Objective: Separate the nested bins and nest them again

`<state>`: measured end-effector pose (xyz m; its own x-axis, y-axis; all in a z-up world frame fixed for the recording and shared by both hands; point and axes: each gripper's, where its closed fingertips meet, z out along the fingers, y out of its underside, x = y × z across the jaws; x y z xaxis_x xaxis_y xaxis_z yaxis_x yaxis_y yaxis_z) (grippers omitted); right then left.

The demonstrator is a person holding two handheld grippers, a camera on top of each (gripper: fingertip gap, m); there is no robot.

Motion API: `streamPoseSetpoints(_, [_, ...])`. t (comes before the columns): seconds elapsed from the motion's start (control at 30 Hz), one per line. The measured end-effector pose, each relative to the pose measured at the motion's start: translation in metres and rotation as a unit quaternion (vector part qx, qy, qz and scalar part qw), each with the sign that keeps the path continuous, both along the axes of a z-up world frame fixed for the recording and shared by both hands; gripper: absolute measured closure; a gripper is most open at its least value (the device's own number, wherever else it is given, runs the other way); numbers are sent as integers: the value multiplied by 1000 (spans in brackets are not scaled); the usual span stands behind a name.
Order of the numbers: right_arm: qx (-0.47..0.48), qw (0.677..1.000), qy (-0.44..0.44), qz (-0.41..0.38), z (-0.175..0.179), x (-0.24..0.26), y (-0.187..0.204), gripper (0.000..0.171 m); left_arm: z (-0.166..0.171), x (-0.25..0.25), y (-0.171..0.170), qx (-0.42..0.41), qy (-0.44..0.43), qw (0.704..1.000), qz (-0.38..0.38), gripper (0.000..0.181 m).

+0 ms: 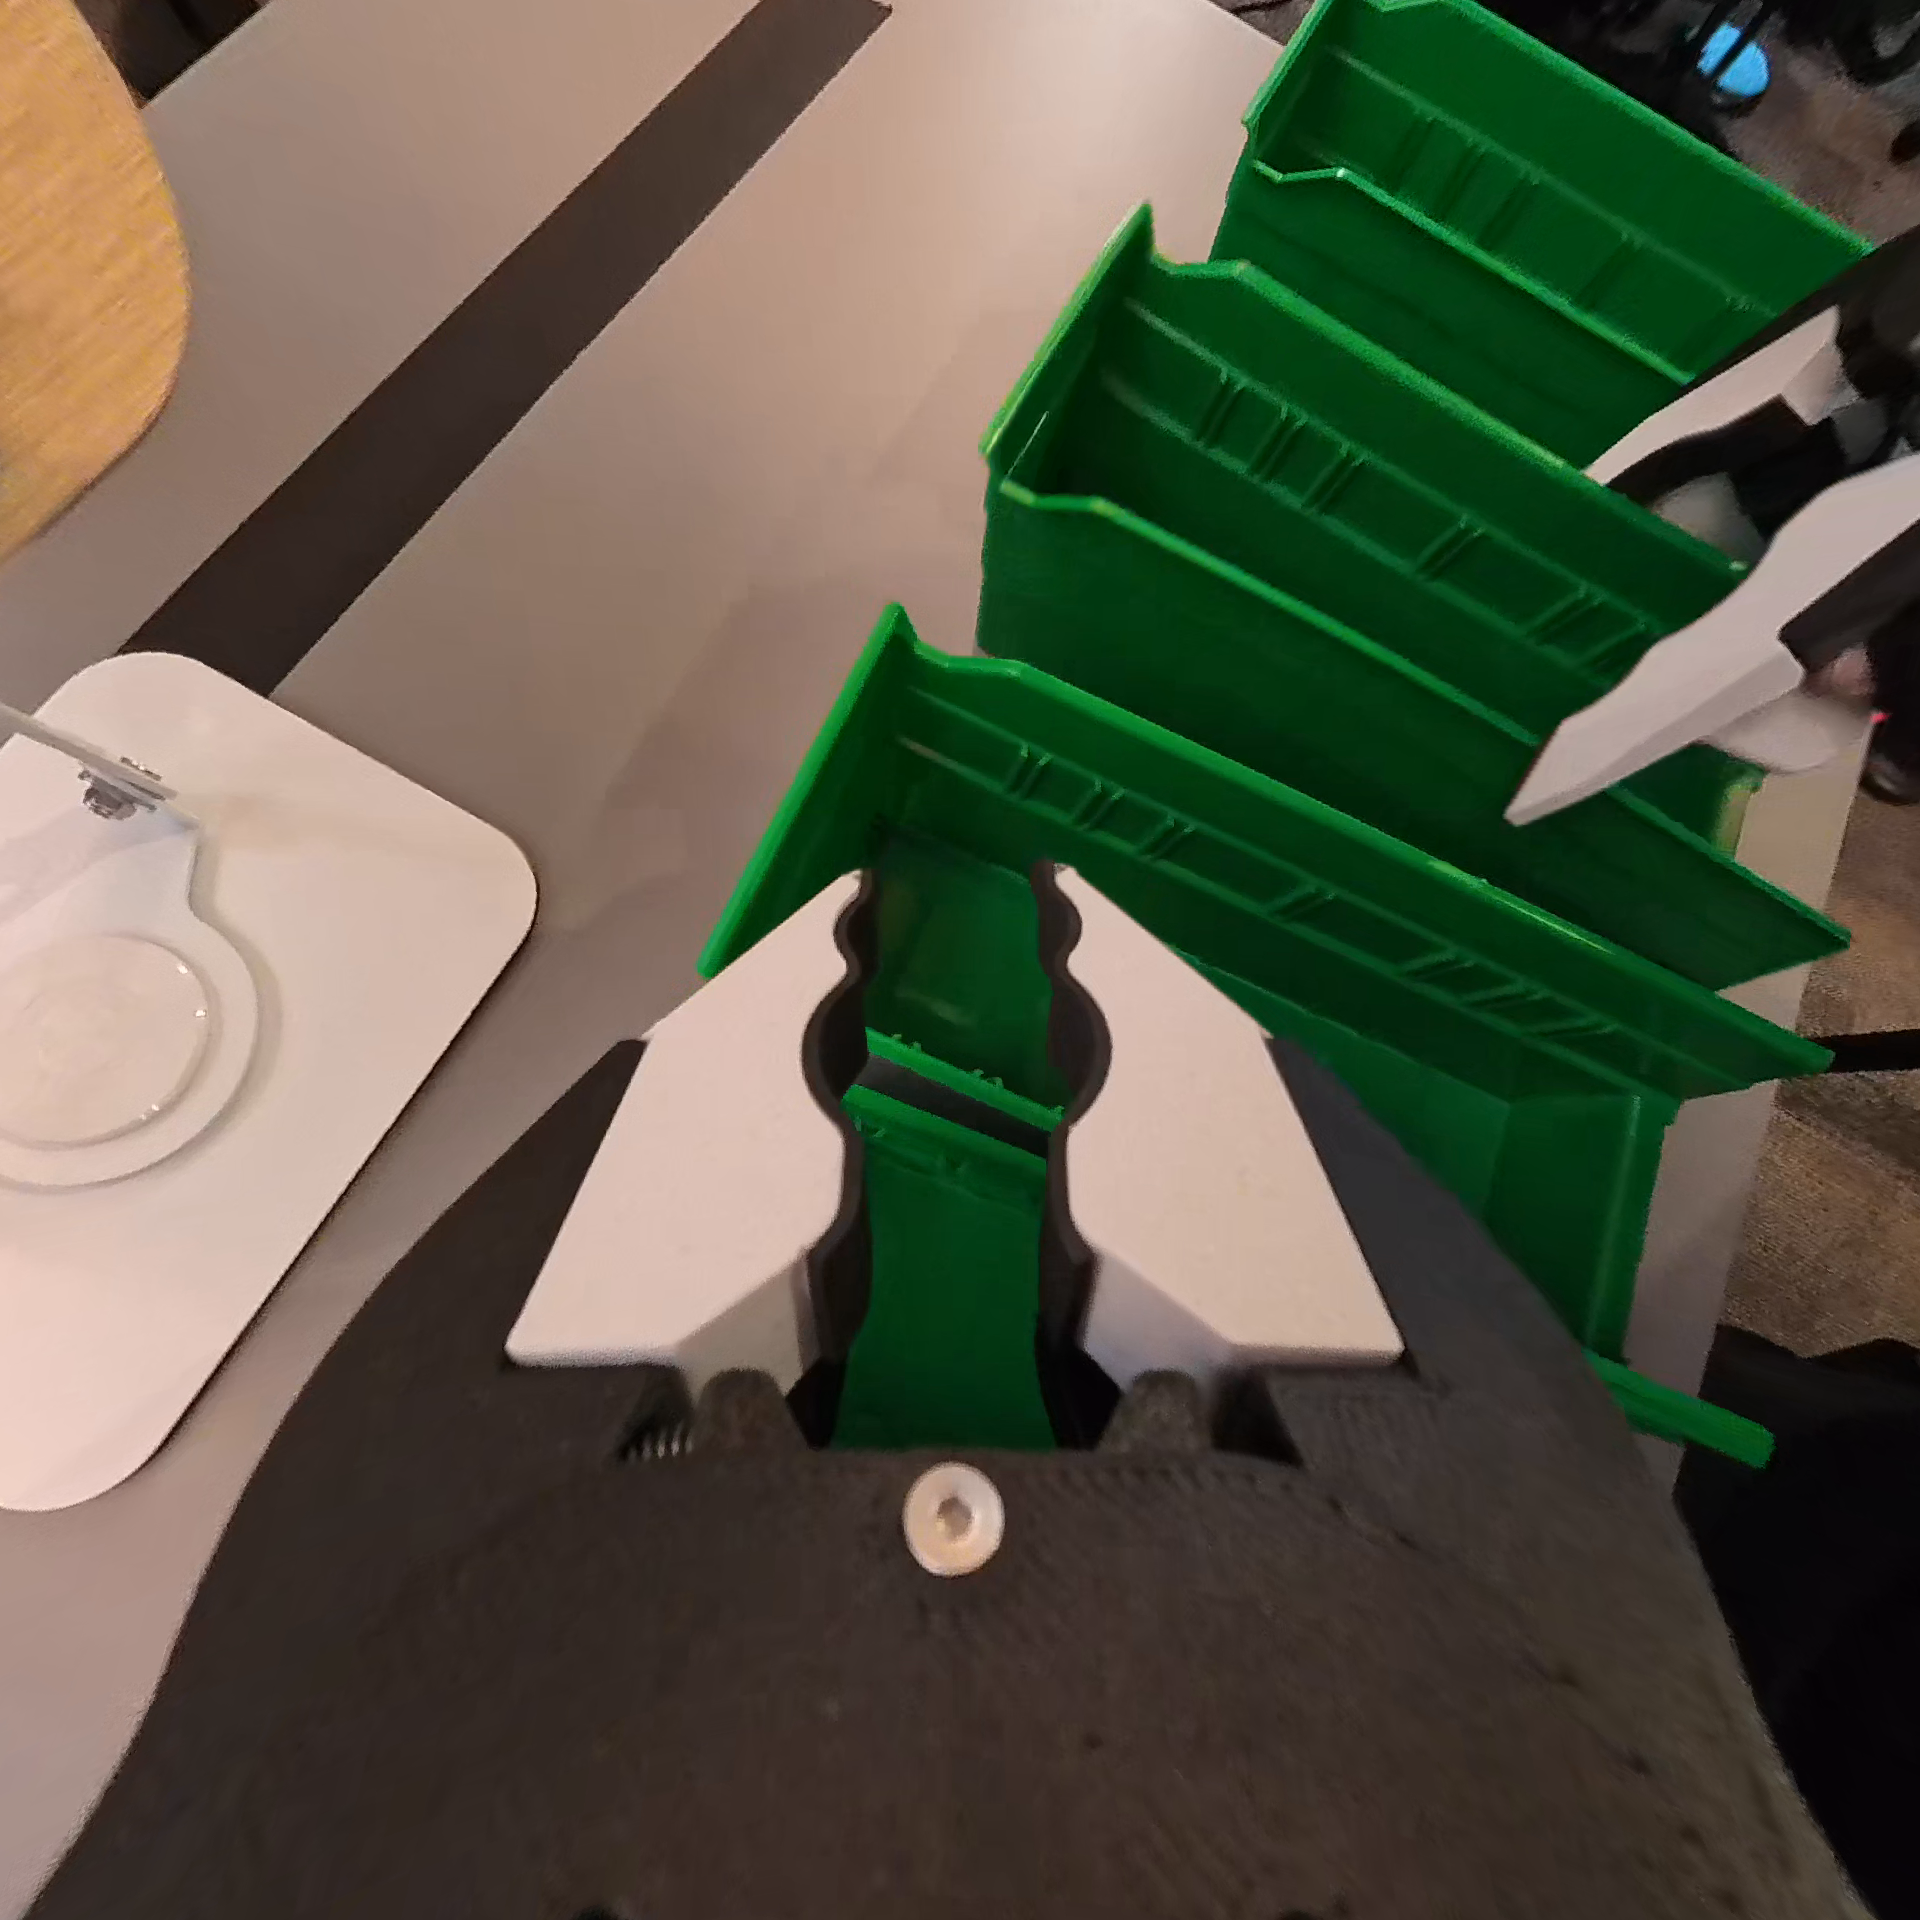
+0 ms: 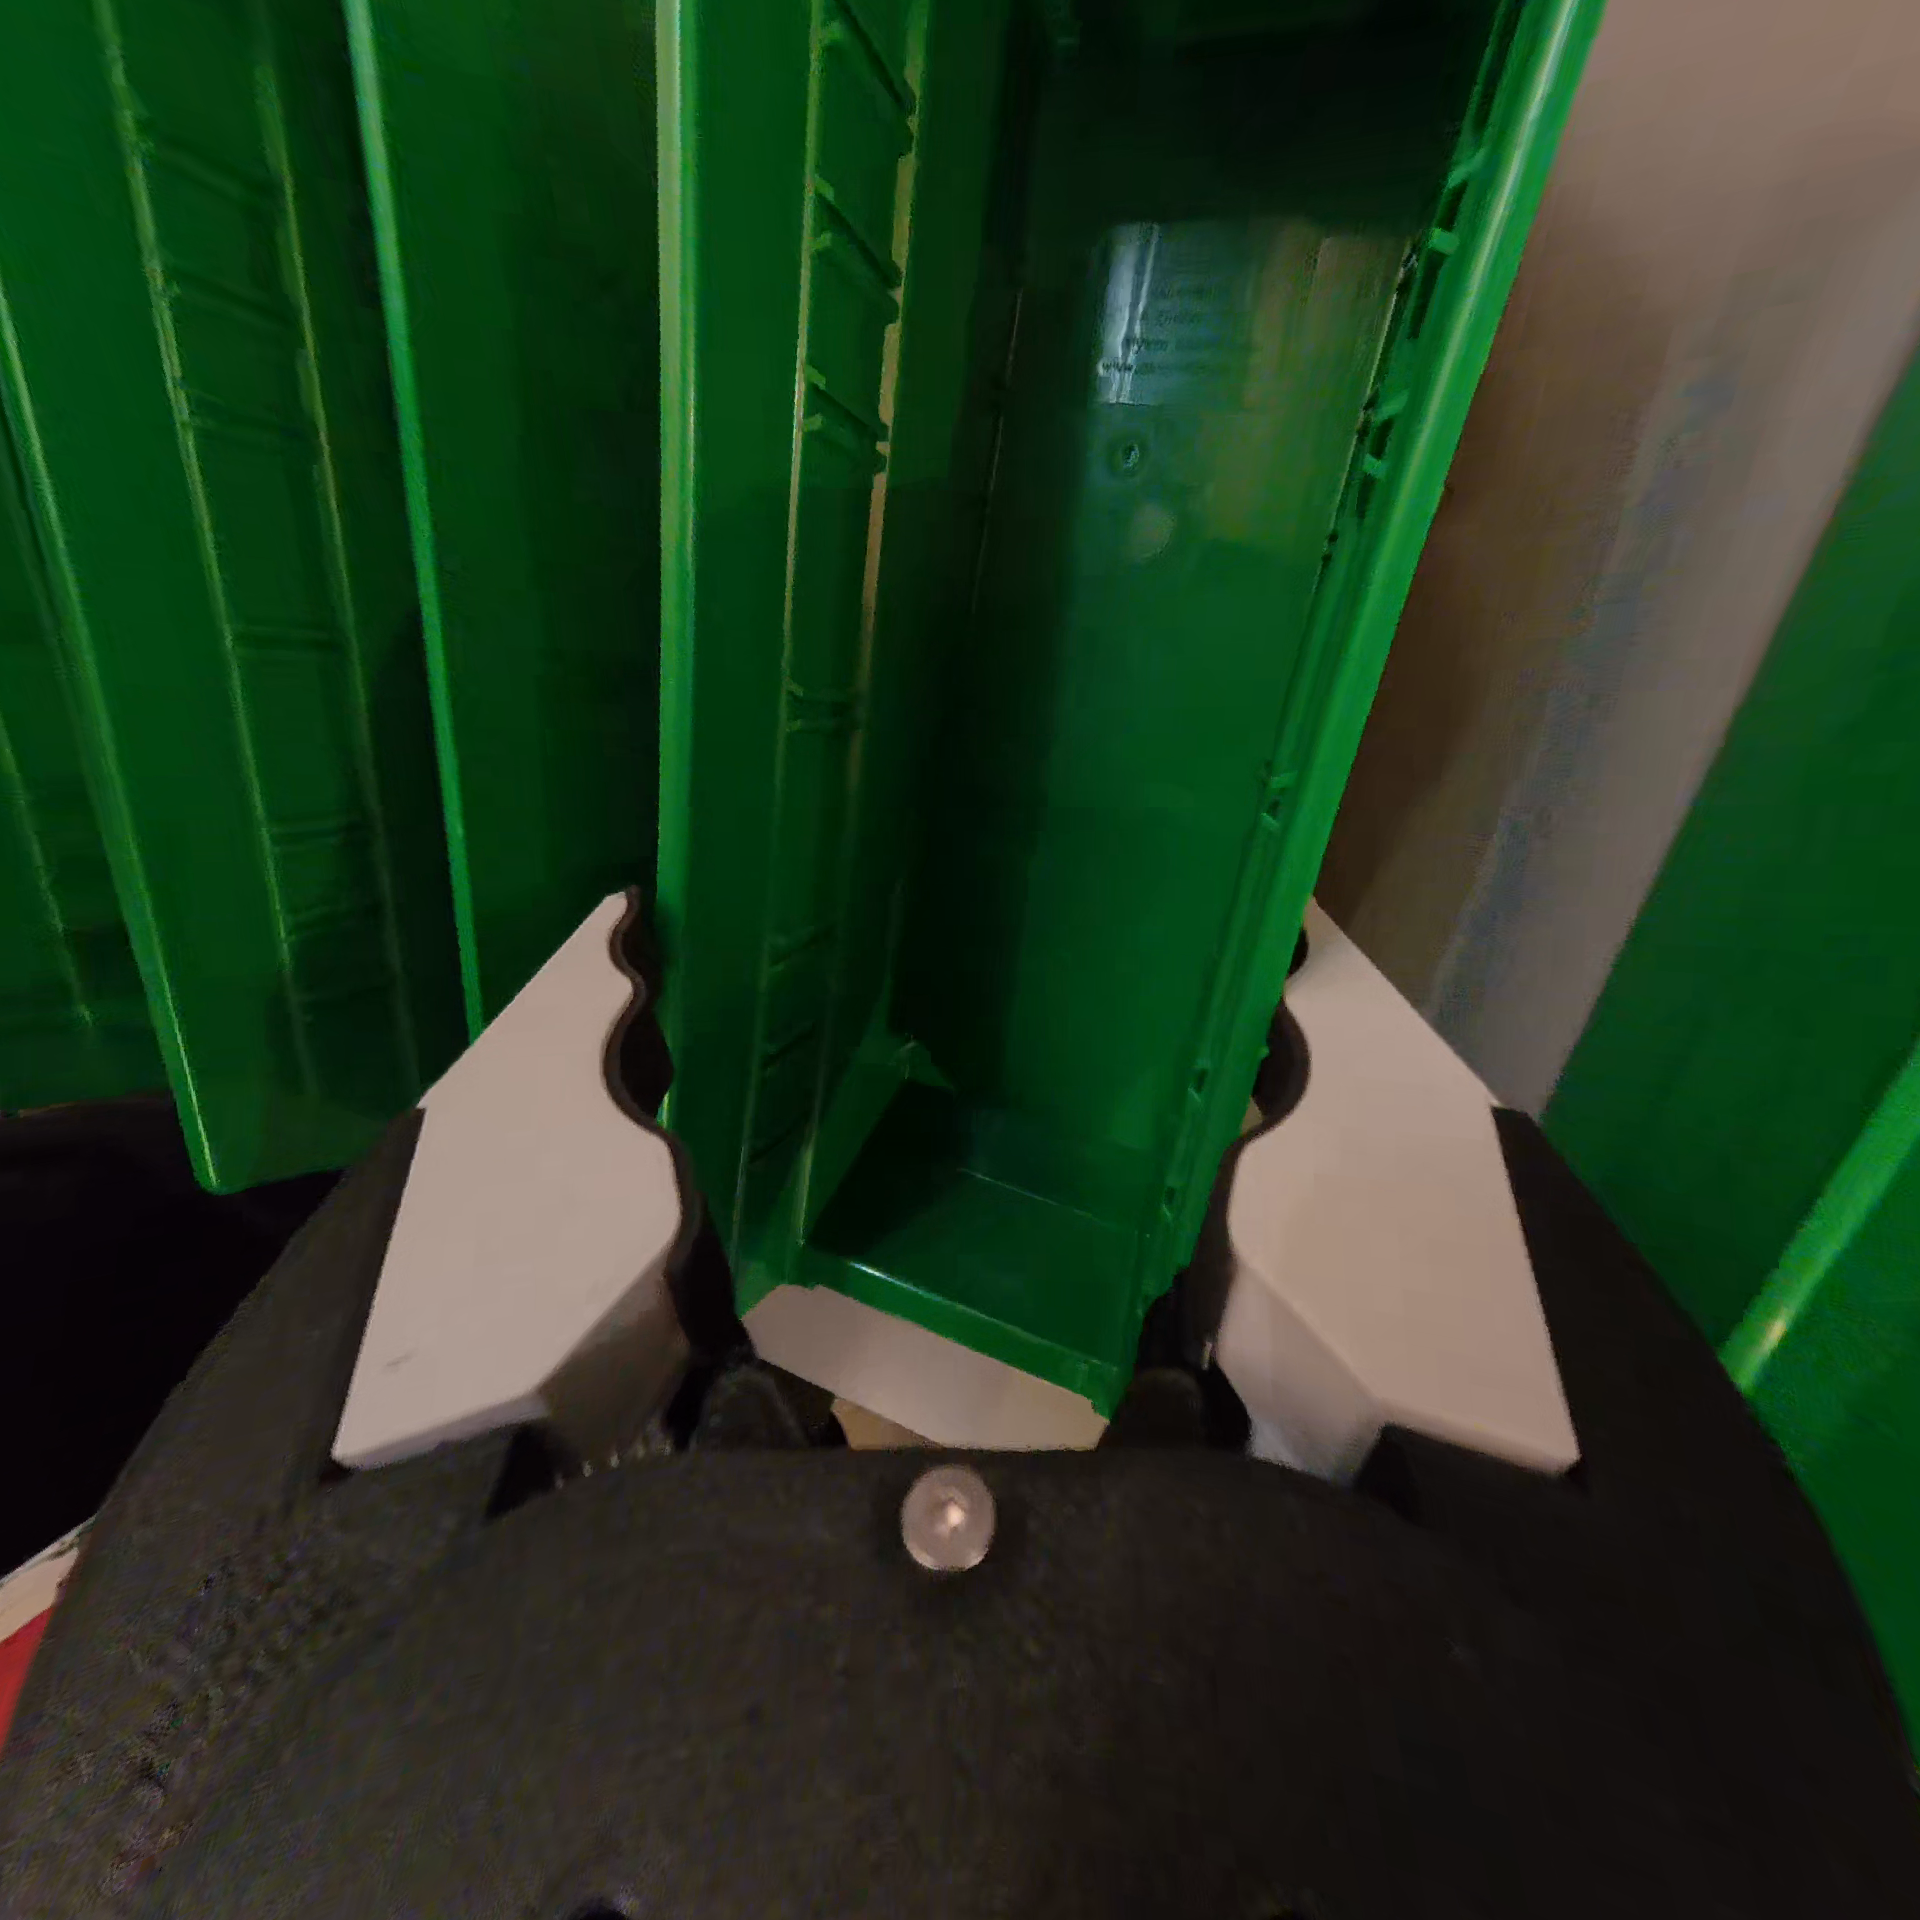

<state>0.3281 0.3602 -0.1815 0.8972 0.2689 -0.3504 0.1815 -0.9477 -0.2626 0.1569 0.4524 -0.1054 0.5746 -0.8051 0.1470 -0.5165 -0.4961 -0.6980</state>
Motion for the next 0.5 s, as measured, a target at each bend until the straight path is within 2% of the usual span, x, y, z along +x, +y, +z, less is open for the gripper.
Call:
streamPoseSetpoints(0.13, [24, 999, -33, 9, 5, 6, 3, 50, 0, -8, 1, 8, 7, 1000, 6, 149])
streamPoseSetpoints(0.23, [65, 998, -21, 10, 32, -2, 5, 45, -1, -22, 2, 10, 14, 1000, 18, 144])
streamPoseSetpoints(0.4, [117, 992, -23, 38, 68, -29, 0, 54, -10, -61, 9, 33, 64, 996, 60, 132])
streamPoseSetpoints(0.5, [112, 992, -52, 35, 54, -22, 1, 60, -13, -73, 6, 30, 66, 995, 72, 131])
